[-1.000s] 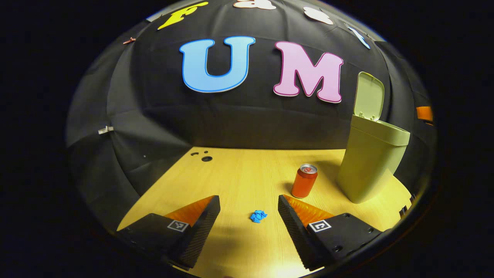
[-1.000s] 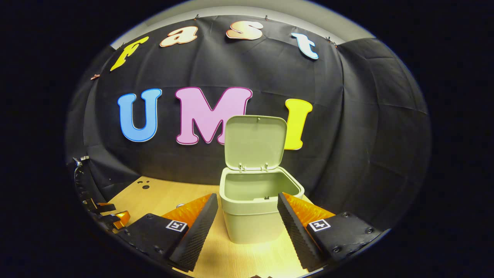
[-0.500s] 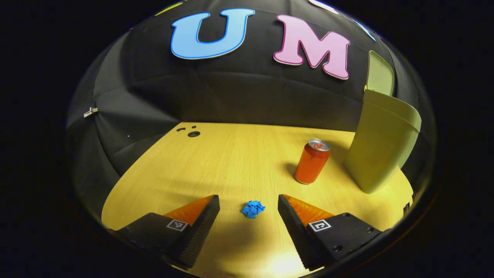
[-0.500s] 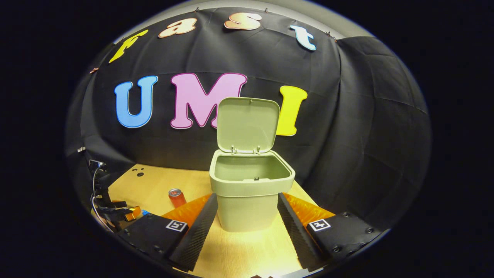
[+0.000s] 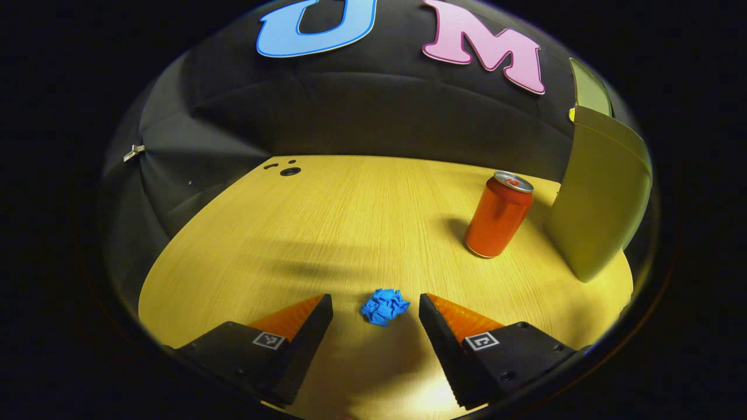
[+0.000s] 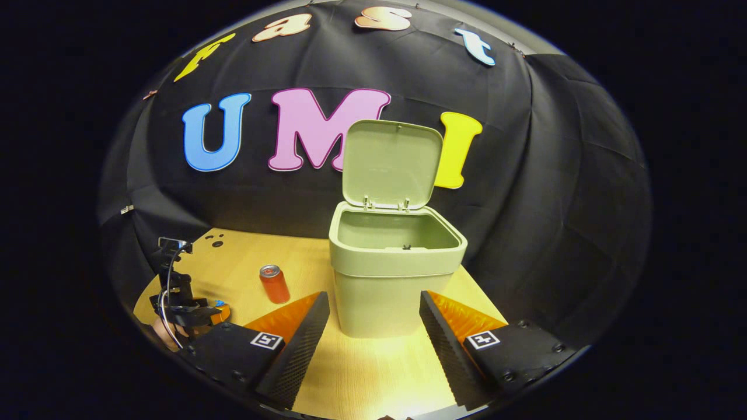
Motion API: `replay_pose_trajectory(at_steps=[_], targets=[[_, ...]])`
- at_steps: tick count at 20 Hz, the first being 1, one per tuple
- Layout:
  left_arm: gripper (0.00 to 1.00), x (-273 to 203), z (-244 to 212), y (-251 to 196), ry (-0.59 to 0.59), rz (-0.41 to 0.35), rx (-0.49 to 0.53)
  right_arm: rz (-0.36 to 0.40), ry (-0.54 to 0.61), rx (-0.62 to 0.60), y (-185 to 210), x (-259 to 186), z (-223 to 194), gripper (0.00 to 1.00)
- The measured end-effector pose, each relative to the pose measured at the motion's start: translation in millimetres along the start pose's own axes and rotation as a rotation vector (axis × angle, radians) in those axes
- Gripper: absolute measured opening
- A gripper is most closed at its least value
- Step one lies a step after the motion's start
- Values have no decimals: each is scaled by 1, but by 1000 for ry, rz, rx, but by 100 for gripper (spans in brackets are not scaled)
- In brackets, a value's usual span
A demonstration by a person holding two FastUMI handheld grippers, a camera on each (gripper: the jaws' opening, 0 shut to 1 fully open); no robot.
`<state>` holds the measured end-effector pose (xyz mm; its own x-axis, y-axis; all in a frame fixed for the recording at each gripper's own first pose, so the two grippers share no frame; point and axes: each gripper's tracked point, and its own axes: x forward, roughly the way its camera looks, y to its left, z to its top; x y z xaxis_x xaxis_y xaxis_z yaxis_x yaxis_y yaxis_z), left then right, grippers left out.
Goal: Press the lid of the desktop garbage bin to open it, pick up the crumpled paper on the desktop and throw it into the bin, then pick up the pop can on the desktop and drop it into the bin, and finally close the garbage bin lid.
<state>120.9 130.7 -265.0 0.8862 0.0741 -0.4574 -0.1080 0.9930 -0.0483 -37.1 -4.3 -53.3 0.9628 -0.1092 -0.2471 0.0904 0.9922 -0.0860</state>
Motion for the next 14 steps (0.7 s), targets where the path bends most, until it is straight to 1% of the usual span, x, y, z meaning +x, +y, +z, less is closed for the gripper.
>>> replay_pose_trajectory(at_steps=[3,4,7,8,11,13,14], targets=[[94,10,-3,-3,7,-2,16,27,13,-14,8,3,-4,98],[90,13,-6,-3,17,0,19,31,16,-21,9,4,-6,98],[83,18,-7,0,13,26,48,42,27,-25,9,5,-9,98],[80,17,-8,-2,14,28,49,43,29,-24,8,6,-11,98],[73,19,-9,-6,13,20,63,44,42,-12,5,6,-16,98],[64,20,-10,-11,11,22,71,47,46,-1,4,5,-18,98],[53,20,-9,-12,7,26,72,50,46,3,4,4,-19,98]])
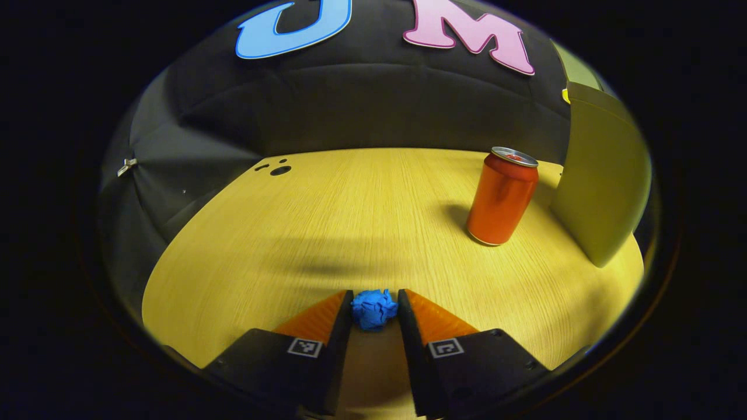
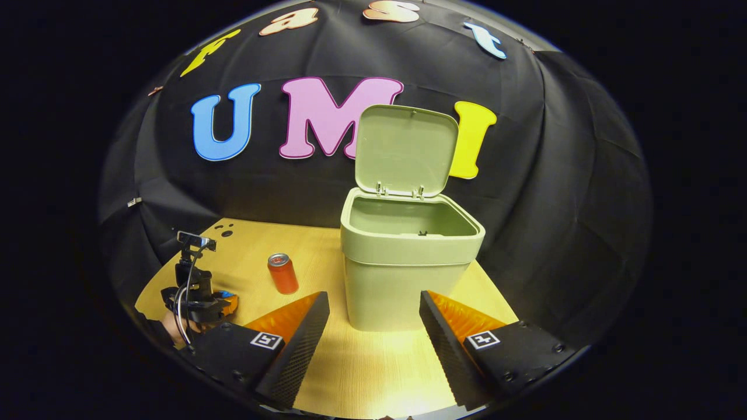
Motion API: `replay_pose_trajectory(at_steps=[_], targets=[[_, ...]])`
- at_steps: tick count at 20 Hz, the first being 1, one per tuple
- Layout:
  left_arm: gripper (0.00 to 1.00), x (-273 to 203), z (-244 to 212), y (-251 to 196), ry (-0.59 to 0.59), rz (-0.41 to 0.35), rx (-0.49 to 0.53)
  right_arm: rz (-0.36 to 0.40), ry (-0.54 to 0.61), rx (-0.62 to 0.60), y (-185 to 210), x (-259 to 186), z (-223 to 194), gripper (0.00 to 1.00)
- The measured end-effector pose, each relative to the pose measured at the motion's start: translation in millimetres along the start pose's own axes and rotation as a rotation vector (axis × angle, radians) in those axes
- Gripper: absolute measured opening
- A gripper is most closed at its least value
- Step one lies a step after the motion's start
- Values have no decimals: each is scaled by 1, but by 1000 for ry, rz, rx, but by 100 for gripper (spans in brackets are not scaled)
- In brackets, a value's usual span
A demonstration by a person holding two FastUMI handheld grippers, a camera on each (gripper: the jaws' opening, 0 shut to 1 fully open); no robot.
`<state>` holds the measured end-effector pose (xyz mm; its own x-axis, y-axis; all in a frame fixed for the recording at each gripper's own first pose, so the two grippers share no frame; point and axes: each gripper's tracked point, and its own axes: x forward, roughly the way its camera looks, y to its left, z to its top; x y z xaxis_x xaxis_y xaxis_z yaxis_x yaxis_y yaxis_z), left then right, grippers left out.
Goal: Press the lid of the desktop garbage bin to open it, pick up the crumpled paper on the desktop and throw it into the bin, then pick up the pop can on the desktop and drop it into the bin, and finally close the garbage bin lid.
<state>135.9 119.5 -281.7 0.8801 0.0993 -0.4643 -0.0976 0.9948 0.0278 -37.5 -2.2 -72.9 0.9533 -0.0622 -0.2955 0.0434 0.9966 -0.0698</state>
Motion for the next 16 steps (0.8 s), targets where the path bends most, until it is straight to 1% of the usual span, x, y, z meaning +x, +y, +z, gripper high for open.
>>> replay_pose_trajectory(at_steps=[2,3,4,7,9,10,14,16], targets=[[46,-1,0,0,-10,0,-1,8,6,2,-1,0,-3,98],[45,-1,-1,-1,-12,-1,-7,12,6,3,-1,-1,-3,98],[41,-2,0,-1,-13,-3,-14,15,6,4,-2,-1,-3,98],[35,-8,-1,0,-3,-6,-8,19,-3,4,-8,0,-1,98],[34,-13,0,-1,1,-7,-14,22,-7,3,-12,2,-1,98],[31,-17,4,-1,0,-4,-19,25,-8,4,-14,3,-1,98],[35,-33,26,-6,-27,-7,-41,38,-12,17,-20,7,1,98],[33,-43,43,-9,-52,-8,-42,44,-18,26,-23,8,2,98]])
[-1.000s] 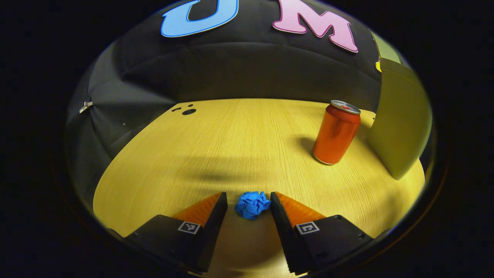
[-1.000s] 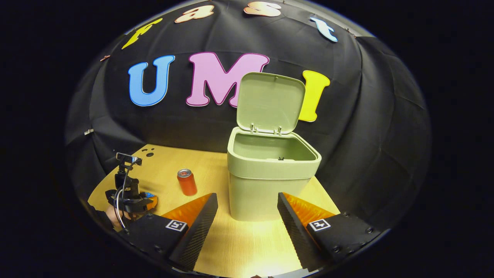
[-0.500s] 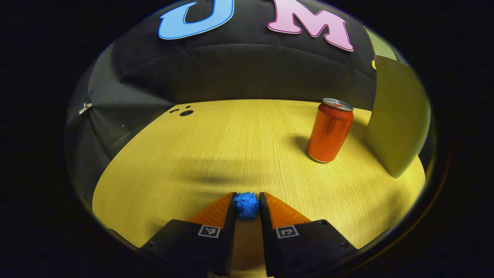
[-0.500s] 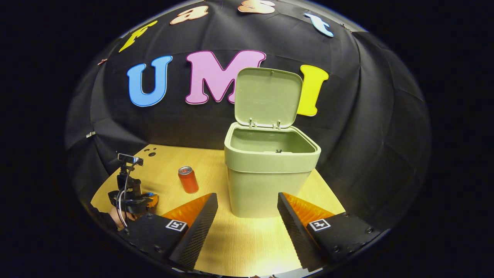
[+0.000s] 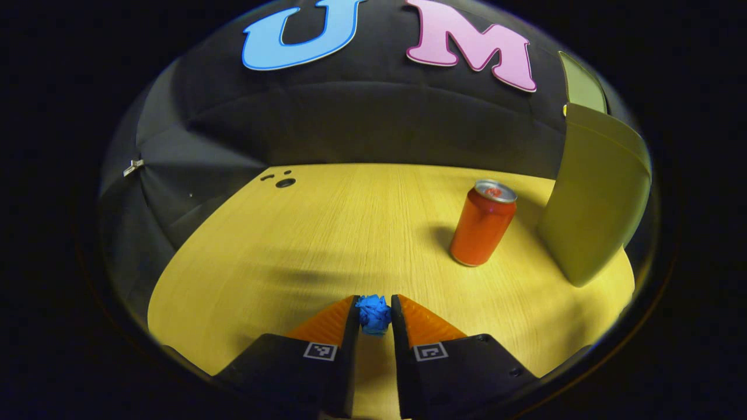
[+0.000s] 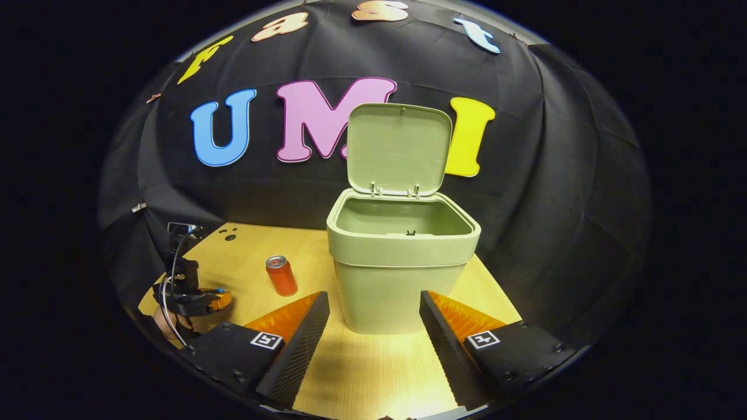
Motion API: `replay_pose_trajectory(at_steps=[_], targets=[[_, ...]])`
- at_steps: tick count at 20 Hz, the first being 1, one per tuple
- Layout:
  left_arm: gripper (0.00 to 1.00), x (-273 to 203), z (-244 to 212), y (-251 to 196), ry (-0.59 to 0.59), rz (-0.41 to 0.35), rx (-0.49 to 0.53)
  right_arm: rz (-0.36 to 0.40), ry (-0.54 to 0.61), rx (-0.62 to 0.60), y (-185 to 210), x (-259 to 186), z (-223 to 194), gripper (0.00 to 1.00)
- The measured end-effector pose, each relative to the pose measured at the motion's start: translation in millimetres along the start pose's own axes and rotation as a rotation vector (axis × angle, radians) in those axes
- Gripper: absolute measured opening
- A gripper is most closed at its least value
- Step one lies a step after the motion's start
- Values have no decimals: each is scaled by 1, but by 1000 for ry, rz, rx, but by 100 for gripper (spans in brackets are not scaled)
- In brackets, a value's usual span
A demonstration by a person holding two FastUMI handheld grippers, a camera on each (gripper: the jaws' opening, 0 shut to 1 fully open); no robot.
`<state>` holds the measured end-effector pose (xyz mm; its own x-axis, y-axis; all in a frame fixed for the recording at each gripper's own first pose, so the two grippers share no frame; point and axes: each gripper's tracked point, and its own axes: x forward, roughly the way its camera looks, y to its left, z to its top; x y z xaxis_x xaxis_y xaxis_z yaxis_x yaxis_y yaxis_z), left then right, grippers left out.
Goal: Press the lid of the desktop garbage bin to open it, pick up the crumpled paper on the desktop and throw it into the bin, then pick up the pop can on the desktop and drop it into the bin, and finally close the garbage bin lid.
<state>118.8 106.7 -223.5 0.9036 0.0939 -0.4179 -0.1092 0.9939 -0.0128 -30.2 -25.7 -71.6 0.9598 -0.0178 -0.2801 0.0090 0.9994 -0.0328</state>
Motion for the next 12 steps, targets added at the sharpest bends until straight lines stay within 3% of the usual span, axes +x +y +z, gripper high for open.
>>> replay_pose_trajectory(at_steps=[6,12], targets=[[33,-45,80,-24,-108,-28,1,-12,-23,20,-24,-4,4,98],[33,-95,162,-86,-242,-157,27,-54,-20,57,-58,-9,-5,98]])
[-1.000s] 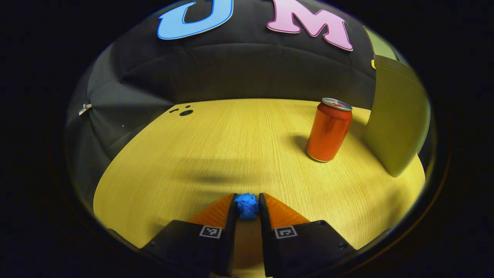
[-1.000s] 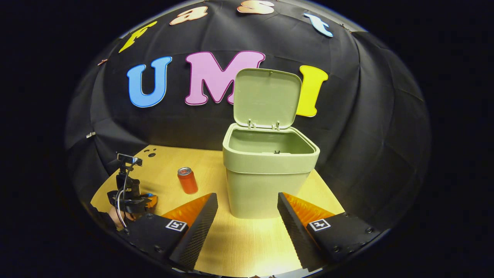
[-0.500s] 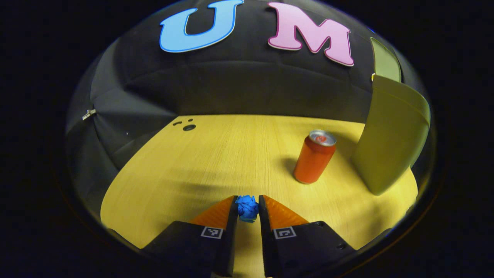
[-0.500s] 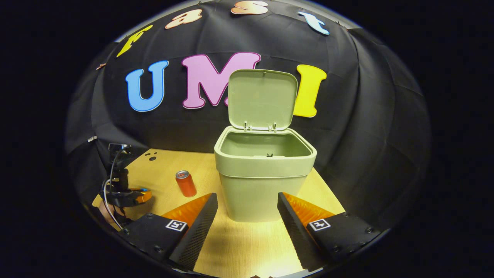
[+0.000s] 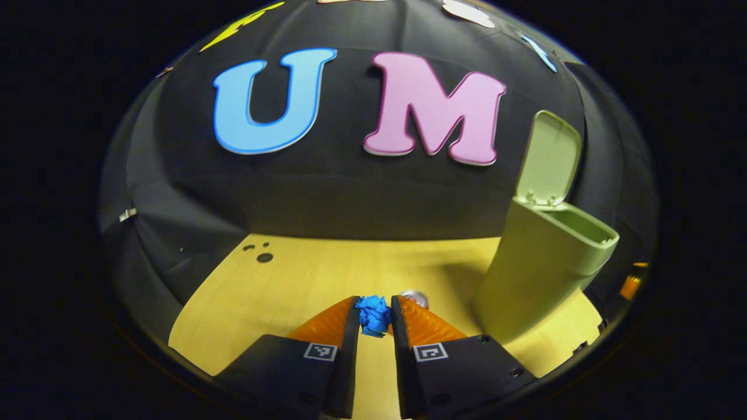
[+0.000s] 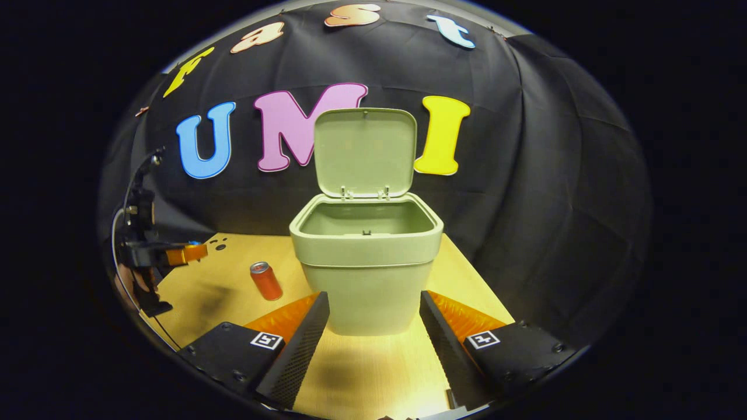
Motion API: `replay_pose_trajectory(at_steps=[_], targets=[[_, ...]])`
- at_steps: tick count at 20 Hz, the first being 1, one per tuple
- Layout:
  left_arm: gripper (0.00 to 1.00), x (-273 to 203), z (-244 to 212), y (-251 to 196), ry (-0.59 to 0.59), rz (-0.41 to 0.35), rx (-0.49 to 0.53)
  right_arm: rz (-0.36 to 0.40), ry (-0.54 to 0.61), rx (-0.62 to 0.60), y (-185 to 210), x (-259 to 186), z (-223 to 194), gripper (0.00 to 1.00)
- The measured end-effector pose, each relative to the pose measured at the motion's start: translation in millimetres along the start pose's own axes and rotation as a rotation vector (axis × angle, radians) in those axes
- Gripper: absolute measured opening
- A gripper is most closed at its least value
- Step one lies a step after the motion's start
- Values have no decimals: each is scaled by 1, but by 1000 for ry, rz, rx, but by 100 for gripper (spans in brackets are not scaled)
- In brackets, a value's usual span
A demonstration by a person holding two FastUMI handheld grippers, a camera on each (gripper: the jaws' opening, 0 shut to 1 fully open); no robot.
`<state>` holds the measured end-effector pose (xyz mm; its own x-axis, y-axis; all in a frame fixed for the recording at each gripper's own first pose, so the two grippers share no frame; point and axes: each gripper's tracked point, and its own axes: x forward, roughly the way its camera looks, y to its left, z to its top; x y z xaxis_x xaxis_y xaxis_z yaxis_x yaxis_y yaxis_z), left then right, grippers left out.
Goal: Press the lid of the desktop garbage bin to open it, pick up the crumpled paper on the desktop and throw it into the bin, then pick up the pop can on the desktop and drop it into the bin, and finally close the garbage bin lid.
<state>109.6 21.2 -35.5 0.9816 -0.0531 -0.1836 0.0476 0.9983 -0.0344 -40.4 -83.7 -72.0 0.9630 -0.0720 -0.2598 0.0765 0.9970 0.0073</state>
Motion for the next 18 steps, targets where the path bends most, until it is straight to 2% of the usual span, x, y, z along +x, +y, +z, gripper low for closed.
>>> replay_pose_trajectory(at_steps=[4,5,8,10,14,18], targets=[[33,-8,55,-67,-90,-145,8,-32,1,30,-21,1,-4,98],[31,-10,66,-83,-110,-182,15,-37,1,34,-25,1,-4,98],[33,-24,93,-140,-146,-298,26,-48,-4,33,-33,2,-4,98],[33,-25,98,-175,-152,-376,17,-49,-3,36,-34,2,-5,98],[33,-18,97,-234,-145,-478,26,-43,3,53,-35,2,-8,98],[33,-4,85,-269,-104,-545,59,-35,4,58,-33,1,-9,98]])
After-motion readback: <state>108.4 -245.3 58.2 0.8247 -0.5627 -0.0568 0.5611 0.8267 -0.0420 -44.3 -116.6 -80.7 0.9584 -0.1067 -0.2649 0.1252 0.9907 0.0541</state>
